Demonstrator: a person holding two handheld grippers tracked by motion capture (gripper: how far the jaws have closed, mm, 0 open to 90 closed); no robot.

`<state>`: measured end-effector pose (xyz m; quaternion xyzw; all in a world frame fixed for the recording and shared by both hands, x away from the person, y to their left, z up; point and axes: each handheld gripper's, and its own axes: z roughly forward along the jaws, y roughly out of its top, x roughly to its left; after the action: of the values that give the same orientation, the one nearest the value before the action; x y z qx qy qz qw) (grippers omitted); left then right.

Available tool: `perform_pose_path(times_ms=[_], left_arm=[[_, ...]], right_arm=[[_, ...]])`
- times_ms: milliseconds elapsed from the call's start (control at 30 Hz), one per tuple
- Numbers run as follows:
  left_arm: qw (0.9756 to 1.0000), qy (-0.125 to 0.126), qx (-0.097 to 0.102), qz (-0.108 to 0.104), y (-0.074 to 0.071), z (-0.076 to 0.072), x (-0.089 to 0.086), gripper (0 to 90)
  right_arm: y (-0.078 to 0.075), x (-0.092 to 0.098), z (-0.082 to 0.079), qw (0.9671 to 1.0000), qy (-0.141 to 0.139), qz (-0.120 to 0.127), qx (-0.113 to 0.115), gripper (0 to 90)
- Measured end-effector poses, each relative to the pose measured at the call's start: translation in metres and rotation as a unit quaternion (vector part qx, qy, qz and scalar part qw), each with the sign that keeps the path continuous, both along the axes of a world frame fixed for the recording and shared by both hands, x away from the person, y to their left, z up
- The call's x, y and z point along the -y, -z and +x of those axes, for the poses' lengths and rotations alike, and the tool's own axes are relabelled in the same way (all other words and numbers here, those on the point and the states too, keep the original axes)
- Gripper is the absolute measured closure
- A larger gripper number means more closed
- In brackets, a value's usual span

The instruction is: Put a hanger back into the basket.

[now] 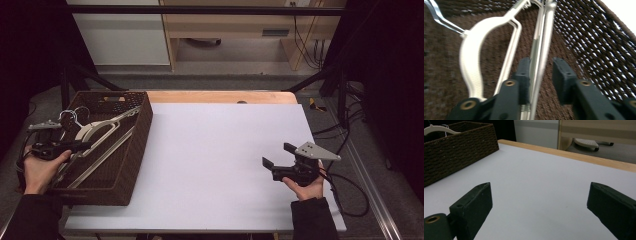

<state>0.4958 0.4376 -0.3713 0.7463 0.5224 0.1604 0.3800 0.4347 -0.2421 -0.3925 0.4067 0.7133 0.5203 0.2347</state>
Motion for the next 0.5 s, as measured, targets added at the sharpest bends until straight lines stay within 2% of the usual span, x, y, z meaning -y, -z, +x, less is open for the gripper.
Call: perform_pose_path(times_ms=[133, 233, 400, 500], left_arm=[[0.9990, -0.025, 0.035, 0.015, -0.008, -0.008, 0.003, 48.5], [0.9974, -0.026, 0.067, 0.007, -0.016, -0.016, 0.005, 44.2], [0.9939, -0.005, 0.110, -0.007, -0.027, -0.031, 0.020, 35.0], [0.9901, 0.014, 0.138, -0.020, -0.032, -0.040, 0.035, 29.0]], right_arm=[[0.000, 0.000, 0.000, 1.0000, 0.001, 0.000, 0.000, 6.2], [0.000, 0.001, 0.000, 1.0000, 0.000, 0.000, 0.001, 6.1], [0.000, 0.001, 0.000, 1.0000, 0.002, 0.003, 0.002, 5.9], [-0.001, 0.002, -0.001, 1.0000, 0.002, 0.004, 0.004, 5.8]])
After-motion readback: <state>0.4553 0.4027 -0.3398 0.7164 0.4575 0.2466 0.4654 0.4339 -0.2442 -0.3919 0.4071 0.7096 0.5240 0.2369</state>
